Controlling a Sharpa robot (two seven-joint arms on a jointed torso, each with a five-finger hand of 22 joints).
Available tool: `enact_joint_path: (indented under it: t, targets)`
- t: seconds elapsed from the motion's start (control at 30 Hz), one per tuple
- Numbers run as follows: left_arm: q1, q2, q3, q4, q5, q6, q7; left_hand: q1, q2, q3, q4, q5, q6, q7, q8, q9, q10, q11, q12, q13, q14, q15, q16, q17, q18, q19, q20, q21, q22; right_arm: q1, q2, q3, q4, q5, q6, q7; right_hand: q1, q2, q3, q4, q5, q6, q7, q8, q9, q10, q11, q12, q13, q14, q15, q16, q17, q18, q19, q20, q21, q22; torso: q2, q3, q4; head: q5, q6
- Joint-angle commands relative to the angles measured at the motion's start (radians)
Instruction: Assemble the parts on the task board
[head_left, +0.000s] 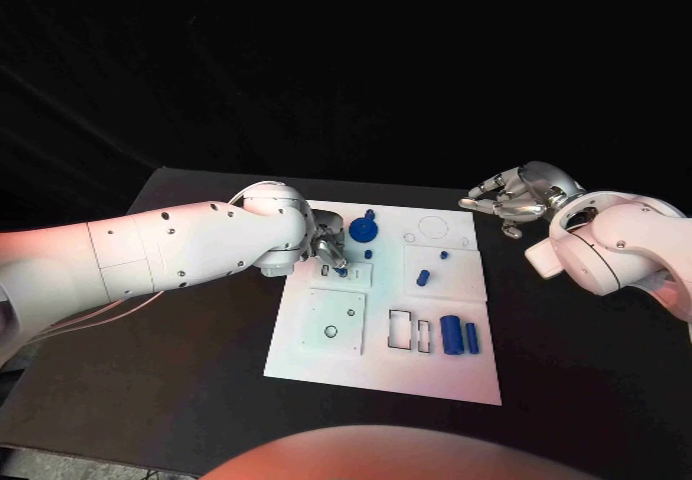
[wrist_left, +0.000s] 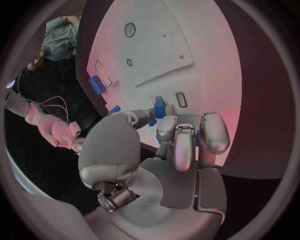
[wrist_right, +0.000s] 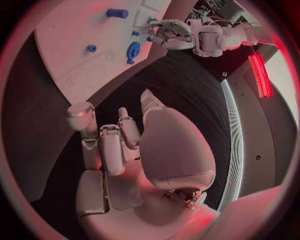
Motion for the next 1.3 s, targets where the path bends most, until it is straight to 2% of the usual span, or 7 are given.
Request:
enact_joint_path:
  t: [0.03, 0.47, 0.6, 0.73, 0.97, 1.3]
  targets:
    - [-0.004, 0.003, -0.001, 0.0, -0.012, 0.014, -0.001, -0.002, 0.009, 0.106, -0.102, 0.004, 0.032, -0.036, 0.005, 0.096, 0.008, 0.001, 0.004, 0.002, 0.086, -0.007, 0.005, 0.191, -0.017, 0.007, 0.002, 0.004, 0.002, 0.0, -0.001, 0.0, 0.002, -0.011, 0.0, 0.005, 0.005, 0.004, -0.001, -0.003, 0.002, -0.005, -0.001, 0.004, 0.001, -0.006, -0.001, -0.007, -0.001, 0.037, 0.004, -0.004, 0.022, 0.007, -0.008, 0.001, -0.002, -0.001, 0.0, -0.0001, -0.0006, -0.001, -0.002]
    - [-0.006, 0.003, -0.001, 0.001, -0.012, 0.027, -0.002, -0.022, 0.005, 0.098, -0.095, 0.004, 0.032, -0.039, 0.01, 0.098, 0.009, -0.001, 0.005, 0.001, 0.086, -0.009, 0.005, 0.191, -0.018, 0.008, -0.001, 0.004, 0.003, 0.0, -0.001, 0.0, 0.001, -0.014, 0.002, 0.002, 0.005, 0.005, -0.002, -0.003, 0.002, -0.006, -0.001, 0.006, 0.001, -0.006, -0.001, -0.006, -0.001, 0.038, 0.004, -0.003, 0.024, 0.006, -0.007, 0.001, -0.002, 0.0, -0.001, 0.0011, 0.0007, 0.0, -0.011]
    - [-0.006, 0.003, -0.001, 0.002, -0.008, 0.026, -0.002, -0.024, 0.005, 0.098, -0.094, 0.004, 0.033, -0.039, 0.01, 0.098, 0.01, -0.002, 0.006, 0.002, 0.086, -0.01, 0.004, 0.19, -0.018, 0.009, -0.001, 0.004, 0.004, -0.001, 0.0, 0.0, 0.0, -0.016, 0.003, -0.001, 0.005, 0.005, -0.002, -0.003, 0.002, -0.006, -0.001, 0.006, 0.001, -0.006, -0.001, -0.006, -0.001, 0.038, 0.004, -0.003, 0.024, 0.006, -0.007, 0.001, -0.002, 0.0, -0.001, 0.0013, -0.0001, 0.001, -0.01]
    - [-0.006, 0.002, -0.001, 0.003, 0.004, 0.014, -0.002, -0.016, 0.019, 0.109, -0.105, 0.004, 0.034, -0.043, 0.014, 0.1, 0.014, -0.006, 0.01, 0.006, 0.086, -0.013, 0.005, 0.191, -0.018, 0.011, -0.004, 0.005, 0.006, -0.001, 0.001, 0.0, 0.0, -0.017, 0.003, -0.001, 0.005, 0.005, -0.002, -0.003, 0.002, -0.006, -0.001, 0.006, 0.001, -0.006, -0.001, -0.006, -0.001, 0.038, 0.004, -0.003, 0.024, 0.006, -0.007, 0.001, -0.002, 0.0, -0.002, 0.0015, -0.001, 0.001, -0.01]
    - [-0.007, -0.009, 0.0, 0.011, 0.039, -0.043, 0.001, -0.011, 0.026, 0.117, -0.114, 0.004, 0.035, -0.044, 0.016, 0.101, 0.019, -0.007, 0.015, 0.014, 0.086, -0.014, 0.005, 0.191, -0.02, 0.017, -0.006, 0.009, 0.016, -0.001, -0.001, 0.0, 0.0, -0.018, 0.004, -0.002, 0.005, 0.005, -0.002, -0.003, 0.002, -0.006, -0.001, 0.006, 0.001, -0.006, -0.001, -0.006, -0.001, 0.038, 0.004, -0.003, 0.024, 0.006, -0.007, 0.001, -0.002, 0.0, -0.001, 0.0011, -0.001, 0.0, -0.014]
    - [-0.016, -0.045, 0.003, 0.046, 0.086, -0.172, 0.011, -0.01, 0.026, 0.119, -0.119, 0.004, 0.037, -0.045, 0.018, 0.102, 0.026, -0.008, 0.022, 0.023, 0.086, -0.015, 0.005, 0.191, -0.023, 0.025, -0.007, 0.015, 0.029, -0.001, -0.004, 0.0, 0.0, -0.018, 0.005, -0.003, 0.006, 0.006, -0.002, -0.002, 0.002, -0.007, -0.001, 0.008, 0.002, -0.007, -0.001, -0.006, -0.001, 0.038, 0.004, -0.003, 0.026, 0.006, -0.006, 0.001, -0.001, 0.002, 0.0, 0.0009, 0.0019, -0.007, -0.019]
